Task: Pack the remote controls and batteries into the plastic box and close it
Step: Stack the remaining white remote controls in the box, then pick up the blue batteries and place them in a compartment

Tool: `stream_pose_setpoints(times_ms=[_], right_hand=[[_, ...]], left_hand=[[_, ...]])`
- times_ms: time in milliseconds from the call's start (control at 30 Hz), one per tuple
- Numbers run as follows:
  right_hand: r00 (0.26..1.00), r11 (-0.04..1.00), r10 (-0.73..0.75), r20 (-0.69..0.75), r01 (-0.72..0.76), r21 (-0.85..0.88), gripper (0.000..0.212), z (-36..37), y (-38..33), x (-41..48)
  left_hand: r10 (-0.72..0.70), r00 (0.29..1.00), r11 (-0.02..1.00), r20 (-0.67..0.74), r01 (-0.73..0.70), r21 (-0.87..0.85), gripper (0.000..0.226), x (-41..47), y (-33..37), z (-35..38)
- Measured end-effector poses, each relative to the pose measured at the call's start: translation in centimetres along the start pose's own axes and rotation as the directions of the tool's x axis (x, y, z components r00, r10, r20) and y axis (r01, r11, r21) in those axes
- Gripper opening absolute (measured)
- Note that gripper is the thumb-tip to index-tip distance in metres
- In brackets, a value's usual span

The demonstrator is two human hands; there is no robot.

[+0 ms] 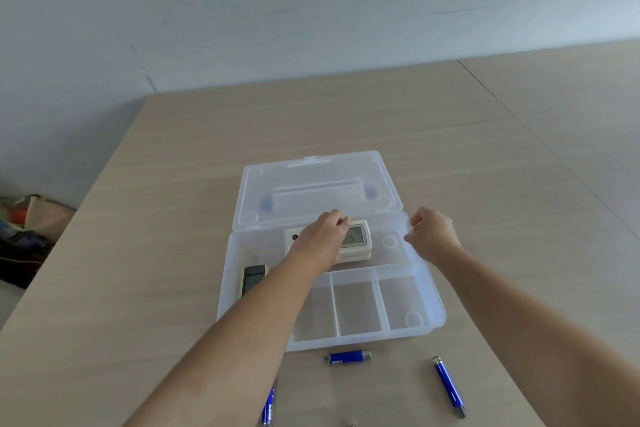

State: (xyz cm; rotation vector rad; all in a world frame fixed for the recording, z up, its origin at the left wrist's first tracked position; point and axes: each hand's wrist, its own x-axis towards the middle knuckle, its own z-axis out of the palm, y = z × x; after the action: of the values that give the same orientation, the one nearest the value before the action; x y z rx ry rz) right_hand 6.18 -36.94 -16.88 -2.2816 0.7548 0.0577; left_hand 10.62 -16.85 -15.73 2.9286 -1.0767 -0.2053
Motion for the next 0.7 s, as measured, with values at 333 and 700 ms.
stream_pose_setpoints(times_ms=[333,700], right_hand=[[1.000,0.998,-0.013,0.008,0.013,-0.060,0.032,0.4,0.3,-1.0],[0.622,0.662,-0.749,-0.227,0.705,-0.253,0.017,2.9,-2.0,-15.4]], left_hand=[[-0.149,0.986,0.988,-0.073,0.152,0.029,0.040,-0.7,0.4,-0.1],[-0.160,0.920,0.986,-0.357,0.131,-0.104,0.027,-15.8,2.7,0.3]])
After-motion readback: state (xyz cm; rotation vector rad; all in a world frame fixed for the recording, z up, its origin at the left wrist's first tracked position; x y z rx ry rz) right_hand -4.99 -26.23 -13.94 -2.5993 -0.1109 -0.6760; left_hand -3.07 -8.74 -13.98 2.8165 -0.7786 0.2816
